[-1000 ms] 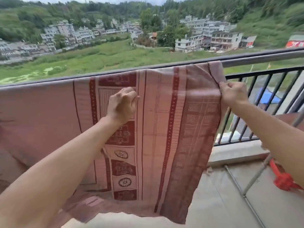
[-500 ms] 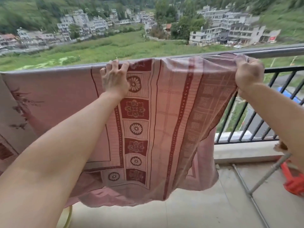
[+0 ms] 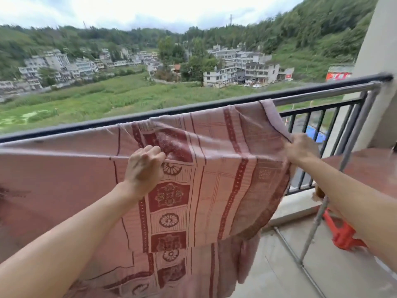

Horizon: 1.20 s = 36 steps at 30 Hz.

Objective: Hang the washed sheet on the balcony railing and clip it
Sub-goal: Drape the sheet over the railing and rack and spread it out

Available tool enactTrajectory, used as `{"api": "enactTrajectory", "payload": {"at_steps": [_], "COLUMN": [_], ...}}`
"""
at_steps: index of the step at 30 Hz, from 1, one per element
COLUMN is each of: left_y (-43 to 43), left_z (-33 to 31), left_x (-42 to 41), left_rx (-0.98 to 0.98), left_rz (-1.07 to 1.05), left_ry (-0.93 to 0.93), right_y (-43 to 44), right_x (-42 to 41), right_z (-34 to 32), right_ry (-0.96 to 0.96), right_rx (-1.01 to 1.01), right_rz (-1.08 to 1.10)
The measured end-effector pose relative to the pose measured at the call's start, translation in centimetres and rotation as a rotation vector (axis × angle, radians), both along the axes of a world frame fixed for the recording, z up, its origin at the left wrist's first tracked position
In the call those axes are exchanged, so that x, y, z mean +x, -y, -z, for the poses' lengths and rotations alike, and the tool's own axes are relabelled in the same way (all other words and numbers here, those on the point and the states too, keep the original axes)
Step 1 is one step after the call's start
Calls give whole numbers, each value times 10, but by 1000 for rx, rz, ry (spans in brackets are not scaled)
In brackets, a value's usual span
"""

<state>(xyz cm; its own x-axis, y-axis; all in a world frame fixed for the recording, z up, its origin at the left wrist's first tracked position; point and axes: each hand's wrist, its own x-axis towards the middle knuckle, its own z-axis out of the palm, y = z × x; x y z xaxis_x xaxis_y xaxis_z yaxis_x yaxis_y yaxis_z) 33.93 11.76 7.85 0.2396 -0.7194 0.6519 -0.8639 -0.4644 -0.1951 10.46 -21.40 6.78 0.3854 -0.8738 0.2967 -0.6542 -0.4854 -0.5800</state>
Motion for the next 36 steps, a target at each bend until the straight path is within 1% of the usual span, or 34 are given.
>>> {"api": "enactTrajectory", "payload": {"at_steps": [2,5,8,9,11,14,16,17,19,23,26,28,30,31,33,35,36], "left_y": [0,-6,-9,-9,-5,12,35,51,84,142,168,182,193,198,207,208,206], "left_z": [-5,-2,6,9,9,-3,-16,-24,-39,-58,-58,-53,-43,-36,-19,1,11], "left_x": [-5,-12,-21,-22,-20,-19,-27,-32,-39,-48,-67,-81,-91,-96,-103,-111,-115], "left_rx": [7,23,95,126,170,164,83,40,-6,-19,-20,-39,-97,-136,-208,-237,-228], "left_rz": [68,159,190,198,211,156,138,131,77,-101,-168,-159,-101,-70,-30,14,31], "left_ry": [34,63,43,38,29,-30,-59,-79,-122,-202,-238,-229,-208,-178,-121,-84,-69], "right_y": [-2,-1,-3,-2,4,15,23,29,45,92,135,170,196,205,223,222,217], "right_x": [6,21,43,51,65,68,57,49,29,-19,-59,-78,-89,-93,-97,-100,-101], "right_z": [-10,-33,-56,-60,-64,-63,-64,-67,-75,-99,-111,-104,-86,-73,-42,-21,-15], "right_ry": [12,174,263,274,329,417,426,432,497,772,849,856,787,693,447,246,203], "right_rx": [0,-66,-141,-134,-61,133,177,166,100,32,59,84,139,169,192,125,60], "right_rz": [48,135,132,123,104,11,-76,-98,-47,79,151,218,215,209,186,168,176]}}
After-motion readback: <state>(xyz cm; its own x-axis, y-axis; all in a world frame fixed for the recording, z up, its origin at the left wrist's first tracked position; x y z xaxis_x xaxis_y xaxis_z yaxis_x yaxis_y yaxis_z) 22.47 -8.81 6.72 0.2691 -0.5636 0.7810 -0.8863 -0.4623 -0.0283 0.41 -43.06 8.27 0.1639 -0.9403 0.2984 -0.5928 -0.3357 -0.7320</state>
